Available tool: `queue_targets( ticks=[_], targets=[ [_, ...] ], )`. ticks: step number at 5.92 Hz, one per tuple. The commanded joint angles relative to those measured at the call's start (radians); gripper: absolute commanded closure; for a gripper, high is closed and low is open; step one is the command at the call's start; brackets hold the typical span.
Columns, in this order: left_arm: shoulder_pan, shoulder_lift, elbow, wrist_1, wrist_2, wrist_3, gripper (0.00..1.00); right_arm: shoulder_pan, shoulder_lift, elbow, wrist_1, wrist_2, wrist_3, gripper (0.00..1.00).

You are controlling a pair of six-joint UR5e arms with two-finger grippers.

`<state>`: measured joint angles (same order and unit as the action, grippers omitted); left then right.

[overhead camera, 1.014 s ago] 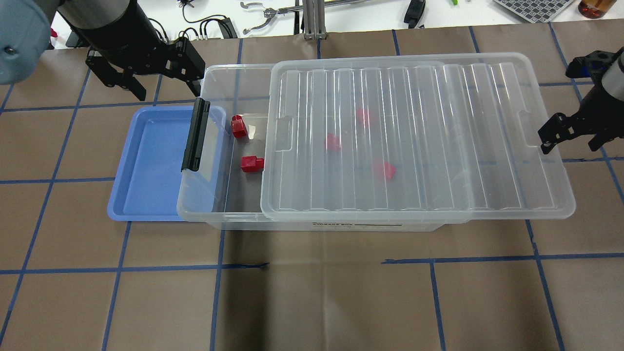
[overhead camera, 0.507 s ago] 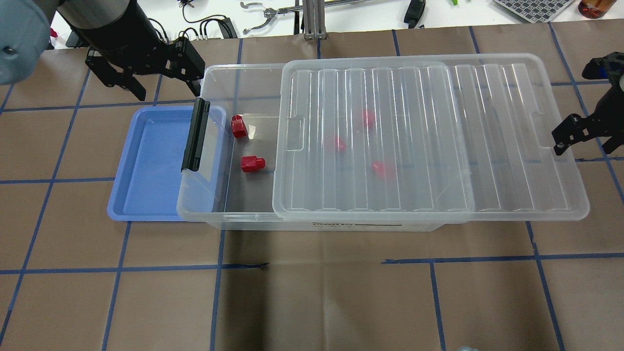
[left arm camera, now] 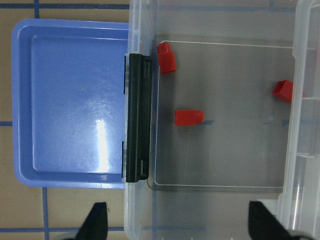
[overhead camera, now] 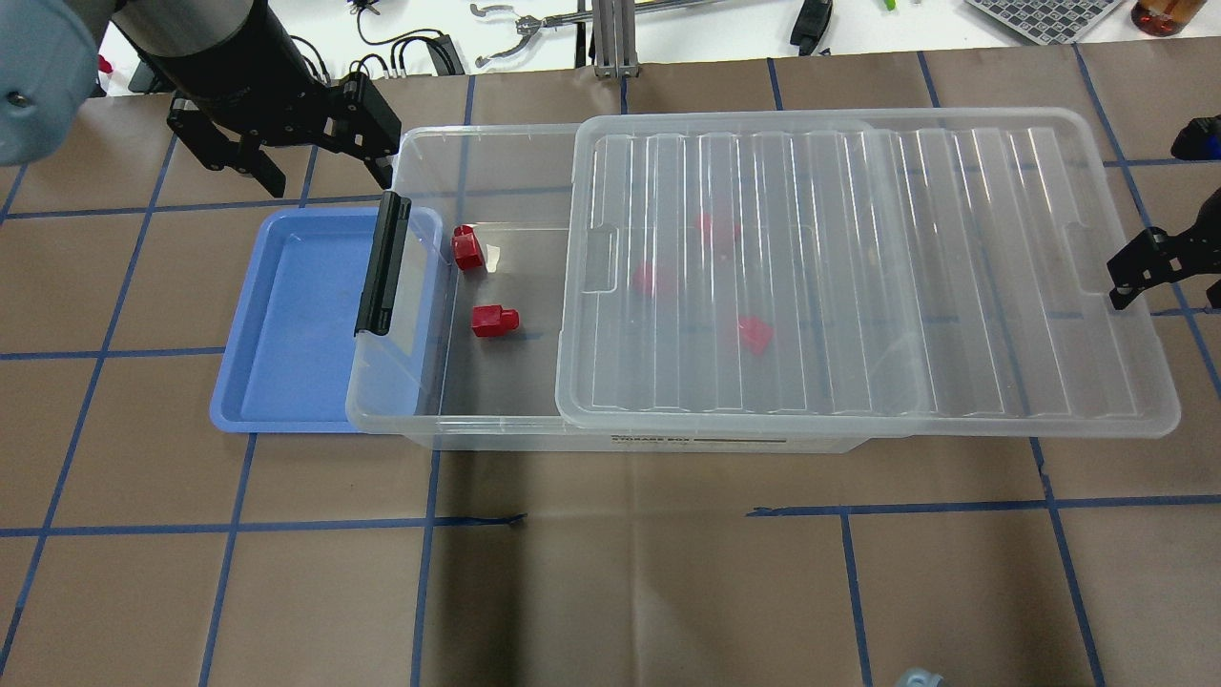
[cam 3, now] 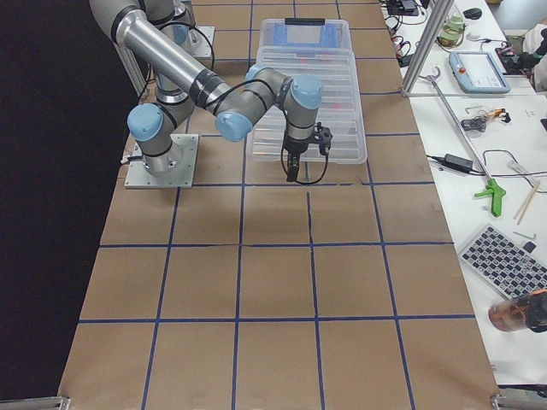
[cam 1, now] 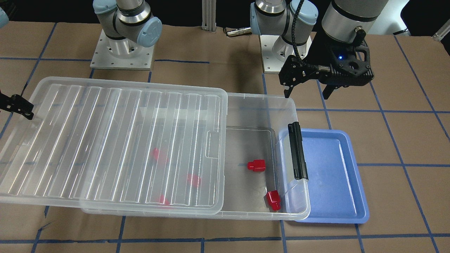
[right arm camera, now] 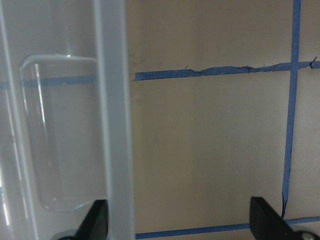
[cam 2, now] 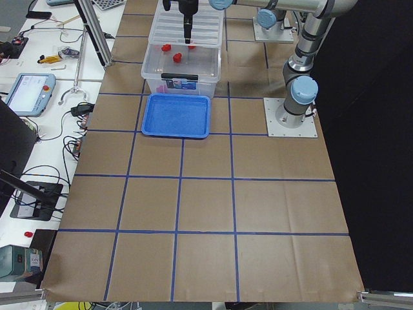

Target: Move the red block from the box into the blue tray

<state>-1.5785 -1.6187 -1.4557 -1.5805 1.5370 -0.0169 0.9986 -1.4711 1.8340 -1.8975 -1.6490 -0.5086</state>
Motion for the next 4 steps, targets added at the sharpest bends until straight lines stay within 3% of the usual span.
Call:
queue_targets(
  ticks=[1, 3, 4],
  targets=[
    [-0.002, -0.001, 0.001, 0.0, -0.012, 0.0, 0.02, -0.008, -0.002, -0.001, 0.0, 0.0, -0.005, 0.0],
    [-0.021, -0.054, 0.005, 0.002, -0.018, 0.123, 0.02, -0.005, -0.02, -0.013, 0.006, -0.005, 0.011, 0.0],
    [-0.041, -0.091, 0.003, 0.002, -0.018, 0.425, 0.02, 0.003, -0.031, -0.054, 0.03, -0.002, 0.056, 0.0]
  ],
)
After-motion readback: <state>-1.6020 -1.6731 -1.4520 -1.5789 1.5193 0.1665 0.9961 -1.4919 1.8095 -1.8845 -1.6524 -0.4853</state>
